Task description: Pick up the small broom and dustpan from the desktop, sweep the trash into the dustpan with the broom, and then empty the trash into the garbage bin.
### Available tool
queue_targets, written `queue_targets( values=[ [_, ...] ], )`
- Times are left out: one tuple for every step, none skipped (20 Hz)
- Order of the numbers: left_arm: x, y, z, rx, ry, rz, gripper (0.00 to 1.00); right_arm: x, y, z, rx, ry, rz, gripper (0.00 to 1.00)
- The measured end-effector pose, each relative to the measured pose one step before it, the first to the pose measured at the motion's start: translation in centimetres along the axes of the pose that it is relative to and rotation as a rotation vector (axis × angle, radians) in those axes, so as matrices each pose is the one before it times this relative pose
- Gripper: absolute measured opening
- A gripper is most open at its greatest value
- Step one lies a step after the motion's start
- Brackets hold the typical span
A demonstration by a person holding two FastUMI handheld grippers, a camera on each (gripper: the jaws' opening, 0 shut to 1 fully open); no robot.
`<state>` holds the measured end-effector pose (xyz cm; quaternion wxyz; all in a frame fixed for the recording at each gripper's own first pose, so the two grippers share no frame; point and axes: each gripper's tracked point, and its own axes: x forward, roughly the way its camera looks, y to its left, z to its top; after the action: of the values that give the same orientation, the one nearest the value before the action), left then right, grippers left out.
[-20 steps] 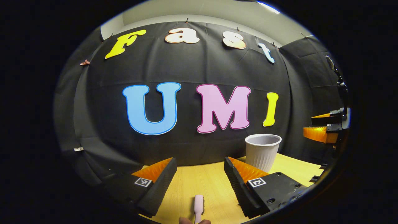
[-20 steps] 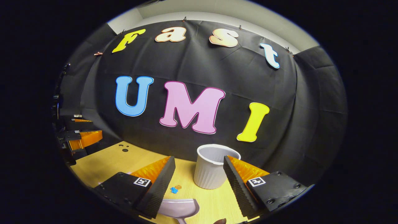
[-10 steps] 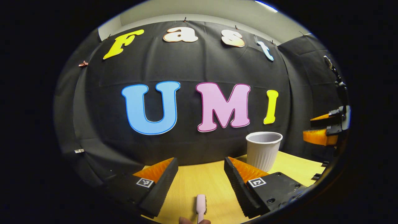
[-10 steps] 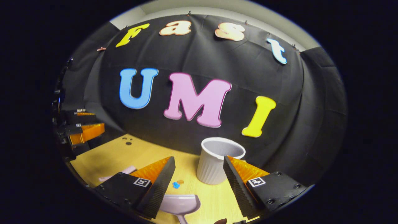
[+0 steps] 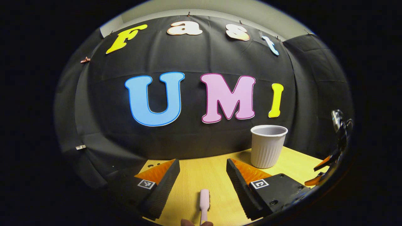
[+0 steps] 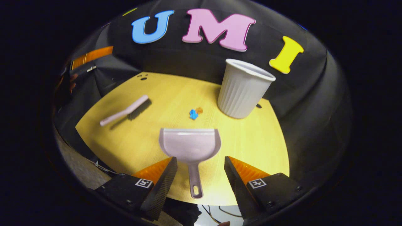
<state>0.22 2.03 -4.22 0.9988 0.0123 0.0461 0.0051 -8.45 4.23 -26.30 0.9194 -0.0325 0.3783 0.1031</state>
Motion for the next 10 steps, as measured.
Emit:
queue_targets(
  values=[
    [-0.056, 0.084, -0.224, 0.00436, 0.00142, 0.00116, 0.94, 1.075, 0.405, -1.685, 0.01054, 0.04197, 0.00901, 0.94],
    [-0.135, 0.076, 0.082, 0.00175, 0.00072, 0.00167, 0.94, 1.076, 0.262, -1.253, 0.01836, 0.03938, 0.00859, 0.94],
    [-0.040, 0.156, -0.191, -0.00034, 0.00088, 0.00372, 0.94, 1.214, 0.169, -1.116, 0.01886, 0.03276, 0.00744, 0.94],
    [-0.098, 0.176, -0.094, -0.00176, 0.00506, 0.00411, 0.94, 1.417, -0.113, -0.916, 0.01130, 0.03082, -0.00036, 0.94],
    [-0.061, 0.140, -0.514, -0.00156, 0.00707, 0.00479, 0.94, 1.166, -0.180, -0.662, 0.00348, 0.03528, -0.00290, 0.93],
    [-0.147, 0.162, -0.208, -0.00006, 0.00575, 0.00562, 0.94, 1.314, 0.024, -0.614, 0.00591, 0.03675, -0.00494, 0.94],
    [-0.014, 0.205, -0.103, 0.00497, 0.00150, 0.00581, 0.94, 1.082, 0.370, -0.363, 0.01075, 0.02750, 0.00668, 0.93],
    [-0.124, 0.165, -0.001, 0.00787, -0.00043, 0.00505, 0.94, 1.219, 0.481, -0.079, 0.00579, 0.02357, 0.00645, 0.93],
    [-0.082, 0.159, -0.220, 0.00784, 0.00240, 0.00491, 0.94, 0.843, 0.330, 0.054, 0.00182, 0.01418, 0.00651, 0.92],
    [-0.064, 0.150, -0.072, 0.00266, 0.00362, 0.00375, 0.94, 0.835, 0.338, 0.136, 0.00300, 0.01312, 0.00981, 0.92]
  ],
)
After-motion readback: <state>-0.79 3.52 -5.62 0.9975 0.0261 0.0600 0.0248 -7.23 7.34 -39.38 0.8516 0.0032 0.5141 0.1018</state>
